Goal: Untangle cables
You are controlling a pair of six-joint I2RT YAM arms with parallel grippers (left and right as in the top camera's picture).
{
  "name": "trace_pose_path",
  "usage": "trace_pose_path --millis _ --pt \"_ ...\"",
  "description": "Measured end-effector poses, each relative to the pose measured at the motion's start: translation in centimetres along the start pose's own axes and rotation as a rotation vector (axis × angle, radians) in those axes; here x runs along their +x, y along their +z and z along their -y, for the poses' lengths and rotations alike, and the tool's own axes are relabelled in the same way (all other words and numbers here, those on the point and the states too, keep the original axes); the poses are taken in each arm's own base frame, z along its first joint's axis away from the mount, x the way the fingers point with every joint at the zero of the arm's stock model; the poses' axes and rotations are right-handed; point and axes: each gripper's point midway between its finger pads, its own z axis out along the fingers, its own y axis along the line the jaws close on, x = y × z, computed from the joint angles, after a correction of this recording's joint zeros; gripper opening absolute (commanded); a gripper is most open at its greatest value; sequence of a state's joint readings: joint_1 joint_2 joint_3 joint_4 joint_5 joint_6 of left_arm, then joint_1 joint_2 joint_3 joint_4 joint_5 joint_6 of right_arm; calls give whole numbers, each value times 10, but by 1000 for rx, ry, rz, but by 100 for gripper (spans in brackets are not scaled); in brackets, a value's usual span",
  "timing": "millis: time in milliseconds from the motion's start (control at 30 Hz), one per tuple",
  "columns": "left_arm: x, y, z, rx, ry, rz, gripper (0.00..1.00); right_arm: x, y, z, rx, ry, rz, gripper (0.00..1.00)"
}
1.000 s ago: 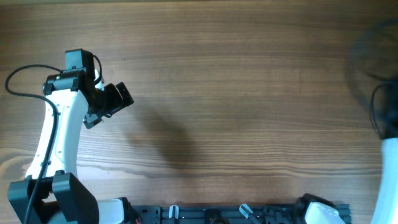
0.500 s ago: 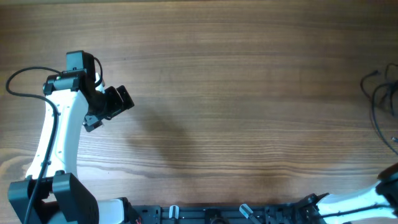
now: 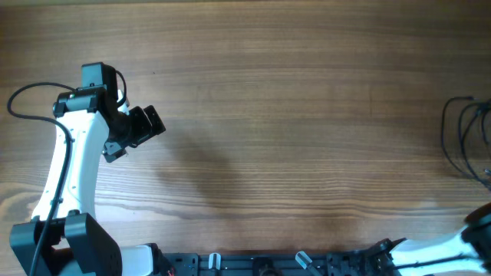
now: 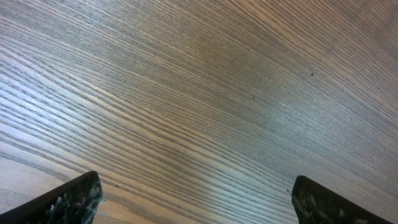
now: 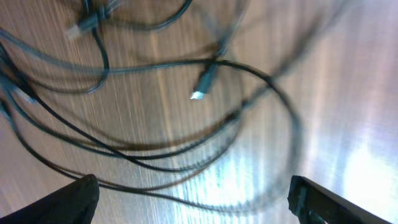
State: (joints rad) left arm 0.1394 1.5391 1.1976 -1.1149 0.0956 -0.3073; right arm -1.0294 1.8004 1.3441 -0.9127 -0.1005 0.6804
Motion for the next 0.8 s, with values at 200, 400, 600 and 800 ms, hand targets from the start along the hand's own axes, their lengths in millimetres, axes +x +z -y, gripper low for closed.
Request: trace_pose_path --millis 200,400,600,800 --pt "0 0 0 0 0 0 100 0 -110 7 -88 128 244 74" --pt "0 0 1 5 0 -2 100 43 -113 -35 -170 -126 181 4" --pt "1 0 1 7 0 -3 100 87 -51 -50 -96 -283 49 4" --pt "1 0 1 6 0 -6 100 97 24 -52 4 -363 -47 4"
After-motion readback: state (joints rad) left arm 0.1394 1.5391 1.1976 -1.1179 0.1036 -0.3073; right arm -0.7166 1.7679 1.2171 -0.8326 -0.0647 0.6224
